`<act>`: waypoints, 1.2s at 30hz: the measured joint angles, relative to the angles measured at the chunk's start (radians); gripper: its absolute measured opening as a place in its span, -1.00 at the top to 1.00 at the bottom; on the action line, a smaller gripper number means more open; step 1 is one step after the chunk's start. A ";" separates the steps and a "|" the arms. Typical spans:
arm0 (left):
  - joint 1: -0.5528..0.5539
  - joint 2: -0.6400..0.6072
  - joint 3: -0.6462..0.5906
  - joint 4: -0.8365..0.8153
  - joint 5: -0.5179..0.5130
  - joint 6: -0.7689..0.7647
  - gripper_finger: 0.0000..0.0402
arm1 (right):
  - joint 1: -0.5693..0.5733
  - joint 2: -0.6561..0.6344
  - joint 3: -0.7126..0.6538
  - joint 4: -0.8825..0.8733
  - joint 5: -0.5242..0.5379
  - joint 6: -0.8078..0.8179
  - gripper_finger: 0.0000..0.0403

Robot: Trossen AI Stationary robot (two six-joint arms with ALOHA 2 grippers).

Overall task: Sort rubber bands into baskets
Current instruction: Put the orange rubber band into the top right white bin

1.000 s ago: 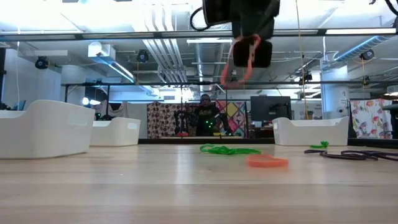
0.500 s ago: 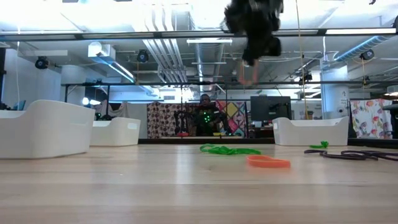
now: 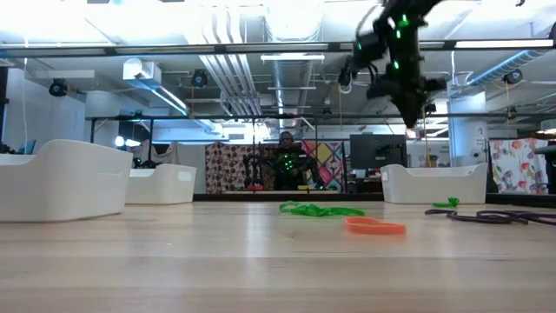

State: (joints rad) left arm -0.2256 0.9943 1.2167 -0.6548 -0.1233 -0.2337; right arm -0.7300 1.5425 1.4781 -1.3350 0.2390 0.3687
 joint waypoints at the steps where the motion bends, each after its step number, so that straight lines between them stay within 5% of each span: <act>1: 0.000 0.000 0.000 -0.001 -0.008 -0.006 0.79 | -0.034 0.007 -0.014 0.011 0.000 -0.012 0.96; 15: 0.000 -0.006 0.000 -0.008 -0.052 -0.072 0.79 | -0.183 0.140 -0.215 0.329 -0.082 -0.019 0.93; 24: 0.000 -0.013 0.000 -0.008 -0.052 -0.083 0.79 | -0.181 0.162 -0.235 0.360 -0.082 0.024 0.48; 29: 0.000 -0.016 0.000 -0.023 -0.052 -0.081 0.79 | -0.115 0.097 -0.228 0.356 -0.089 0.041 0.28; 36: -0.001 -0.028 0.000 -0.078 -0.045 -0.095 0.79 | 0.101 -0.061 -0.230 0.333 -0.054 0.217 0.24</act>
State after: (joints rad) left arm -0.2265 0.9662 1.2167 -0.7325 -0.1685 -0.3292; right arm -0.6291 1.4815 1.2480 -1.0022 0.1848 0.5854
